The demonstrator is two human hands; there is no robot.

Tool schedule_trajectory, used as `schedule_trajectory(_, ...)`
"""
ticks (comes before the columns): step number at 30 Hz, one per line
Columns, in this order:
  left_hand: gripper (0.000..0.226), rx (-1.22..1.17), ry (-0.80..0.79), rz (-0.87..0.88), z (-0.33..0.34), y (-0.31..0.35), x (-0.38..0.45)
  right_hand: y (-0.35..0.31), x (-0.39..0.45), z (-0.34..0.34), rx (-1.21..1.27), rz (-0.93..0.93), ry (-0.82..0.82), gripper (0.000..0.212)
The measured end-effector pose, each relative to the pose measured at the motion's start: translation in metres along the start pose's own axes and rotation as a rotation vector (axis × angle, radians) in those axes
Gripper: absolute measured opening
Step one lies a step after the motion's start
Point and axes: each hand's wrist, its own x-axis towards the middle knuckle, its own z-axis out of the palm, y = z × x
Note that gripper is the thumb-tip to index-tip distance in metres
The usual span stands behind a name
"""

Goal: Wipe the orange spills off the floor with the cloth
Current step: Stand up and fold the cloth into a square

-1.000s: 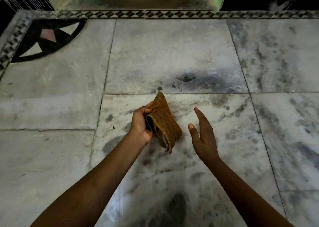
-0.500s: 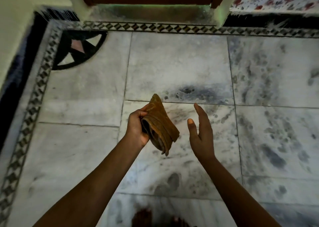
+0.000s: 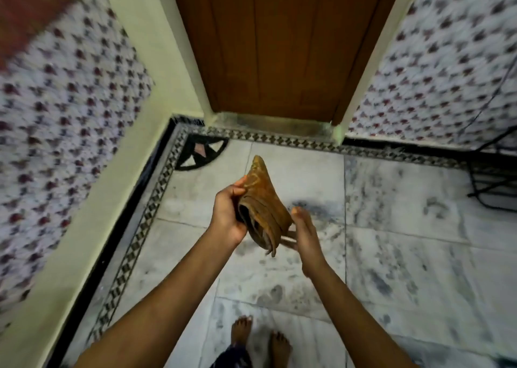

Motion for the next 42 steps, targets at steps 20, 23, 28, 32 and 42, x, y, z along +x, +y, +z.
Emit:
schedule_trajectory(20, 0.033, 0.313, -0.133, 0.432, 0.049, 0.139, -0.157, -0.229, -0.137, 0.058, -0.029, -0.54, -0.203, 0.024)
schedule_trajectory(23, 0.033, 0.449, -0.164, 0.424, 0.042, 0.164, -0.168, -0.237, -0.151, 0.076, -0.03, -0.579, -0.205, 0.022)
schedule_trajectory(28, 0.03, 0.702, -0.141, 0.449, 0.03, 0.194, -0.183, -0.25, -0.169, 0.097, -0.016, -0.648, -0.183, 0.024)
schedule_trajectory(32, 0.032, 0.67, -0.238, 0.478, 0.026, 0.202, -0.193, -0.245, -0.177, 0.114, -0.06, -0.667, -0.156, 0.025)
schedule_trajectory(42, 0.024, 1.021, -0.373, 0.883, 0.044, 0.171, -0.202, -0.233, -0.201, 0.116, 0.054, -0.547, -0.224, 0.037)
